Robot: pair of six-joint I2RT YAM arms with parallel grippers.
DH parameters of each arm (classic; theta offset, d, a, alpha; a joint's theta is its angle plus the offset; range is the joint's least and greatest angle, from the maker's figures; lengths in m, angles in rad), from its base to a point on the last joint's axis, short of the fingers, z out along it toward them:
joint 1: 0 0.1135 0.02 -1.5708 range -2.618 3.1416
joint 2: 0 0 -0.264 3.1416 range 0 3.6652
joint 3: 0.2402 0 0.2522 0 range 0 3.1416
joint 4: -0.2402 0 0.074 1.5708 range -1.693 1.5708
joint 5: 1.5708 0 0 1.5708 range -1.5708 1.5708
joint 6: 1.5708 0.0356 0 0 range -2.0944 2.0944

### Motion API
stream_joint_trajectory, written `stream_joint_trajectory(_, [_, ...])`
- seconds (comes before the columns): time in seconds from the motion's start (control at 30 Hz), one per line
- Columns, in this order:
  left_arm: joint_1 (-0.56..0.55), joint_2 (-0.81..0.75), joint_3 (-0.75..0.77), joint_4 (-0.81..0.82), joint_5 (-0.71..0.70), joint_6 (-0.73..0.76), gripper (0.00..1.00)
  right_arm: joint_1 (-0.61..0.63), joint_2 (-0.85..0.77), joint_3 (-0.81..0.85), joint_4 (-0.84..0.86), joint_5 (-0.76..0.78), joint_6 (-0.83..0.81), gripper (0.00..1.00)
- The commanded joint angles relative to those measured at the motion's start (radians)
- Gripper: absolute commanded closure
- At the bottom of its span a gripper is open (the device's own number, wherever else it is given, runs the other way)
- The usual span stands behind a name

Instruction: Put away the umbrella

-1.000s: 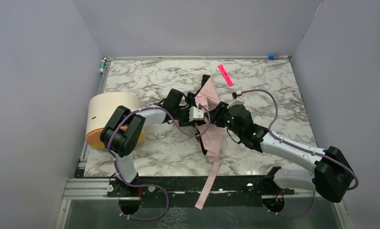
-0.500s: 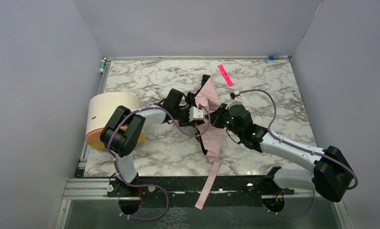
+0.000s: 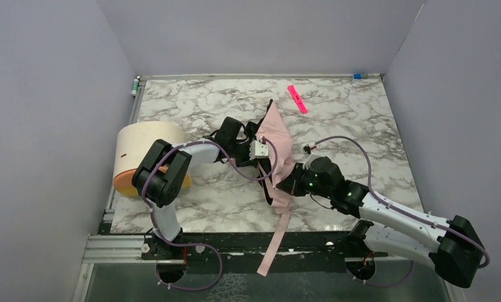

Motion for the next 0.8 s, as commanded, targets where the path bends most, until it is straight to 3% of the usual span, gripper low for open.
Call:
stream_joint_trajectory(0.0, [0.004,-0.005,0.018,-0.054,-0.006,0.004,1.0,0.027,-0.045,-0.037,-0.198,-0.106,0.1,0.99])
stream_joint_trajectory(0.3, [0.004,-0.004,0.019,-0.05,-0.012,-0.005,1.0,0.066,-0.112,-0.046,-0.393,-0.125,0.148,0.99])
stream_joint_trajectory(0.53, [0.004,-0.007,0.015,-0.048,-0.011,-0.002,1.0,0.066,-0.205,0.044,-0.454,0.108,0.064,0.99])
stream_joint_trajectory(0.77, [0.004,-0.007,0.015,-0.048,-0.011,0.0,1.0,0.066,-0.18,0.163,-0.41,0.267,-0.122,0.57])
